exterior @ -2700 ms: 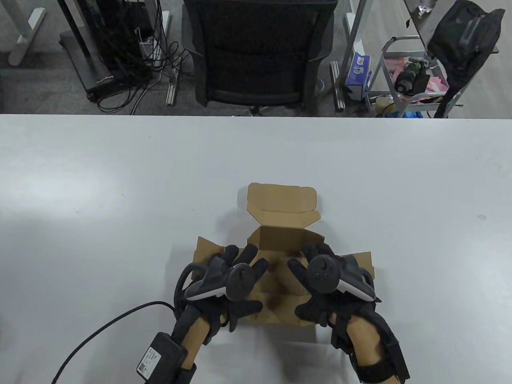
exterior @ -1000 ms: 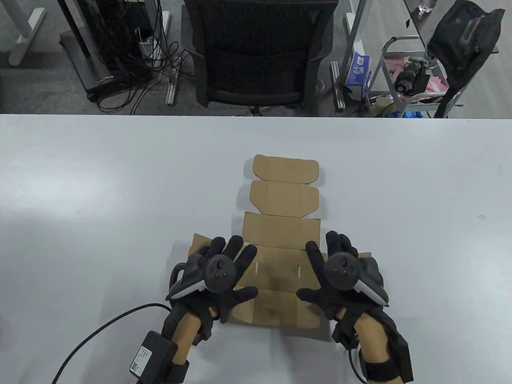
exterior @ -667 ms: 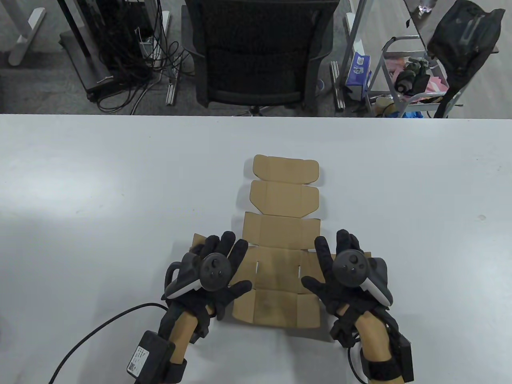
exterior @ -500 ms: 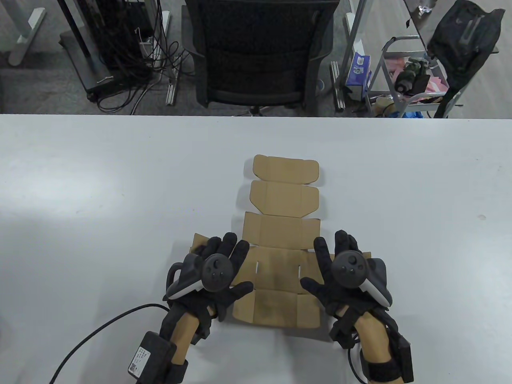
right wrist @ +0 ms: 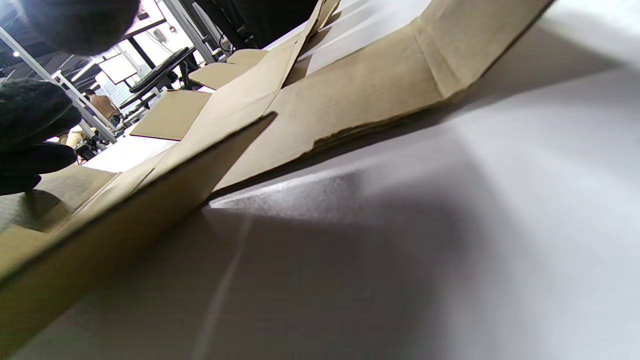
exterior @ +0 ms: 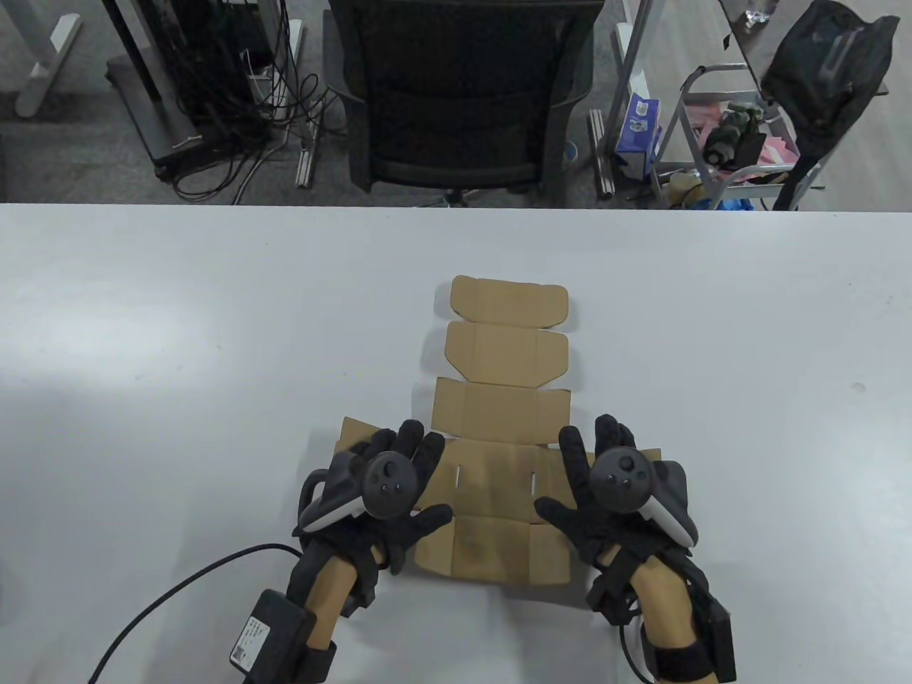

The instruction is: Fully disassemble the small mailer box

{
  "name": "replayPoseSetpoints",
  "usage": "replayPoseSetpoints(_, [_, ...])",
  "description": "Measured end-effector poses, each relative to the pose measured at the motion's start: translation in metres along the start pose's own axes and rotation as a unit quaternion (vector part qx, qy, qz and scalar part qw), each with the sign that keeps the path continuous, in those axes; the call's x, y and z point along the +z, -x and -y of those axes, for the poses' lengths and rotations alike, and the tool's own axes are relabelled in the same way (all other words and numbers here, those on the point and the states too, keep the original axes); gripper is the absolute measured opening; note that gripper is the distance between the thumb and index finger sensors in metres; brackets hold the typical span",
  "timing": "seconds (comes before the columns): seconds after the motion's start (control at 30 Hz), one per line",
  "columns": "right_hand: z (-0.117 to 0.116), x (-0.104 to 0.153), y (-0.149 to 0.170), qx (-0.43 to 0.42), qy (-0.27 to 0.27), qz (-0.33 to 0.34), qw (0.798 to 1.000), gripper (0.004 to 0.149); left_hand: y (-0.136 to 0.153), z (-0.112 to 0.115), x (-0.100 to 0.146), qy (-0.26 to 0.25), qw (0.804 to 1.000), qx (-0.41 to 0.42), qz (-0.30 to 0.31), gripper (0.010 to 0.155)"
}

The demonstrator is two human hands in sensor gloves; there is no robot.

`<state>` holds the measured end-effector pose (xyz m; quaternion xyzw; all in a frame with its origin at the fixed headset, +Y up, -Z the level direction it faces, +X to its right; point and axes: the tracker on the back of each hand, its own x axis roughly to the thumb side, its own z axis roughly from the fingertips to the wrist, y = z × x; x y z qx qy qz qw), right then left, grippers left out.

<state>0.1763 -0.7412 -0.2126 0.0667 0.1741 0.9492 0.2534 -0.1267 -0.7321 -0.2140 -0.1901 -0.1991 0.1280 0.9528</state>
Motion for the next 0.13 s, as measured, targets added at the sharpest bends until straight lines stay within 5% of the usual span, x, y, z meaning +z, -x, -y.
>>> replayPoseSetpoints(0.13, [-0.0003, 0.0001, -0.0001, -0.001, -0.001, 0.0, 1.0, 0.088, -0.0002, 0.0001, -0.0004, -0.001, 1.0, 0.001, 0.001, 0.089])
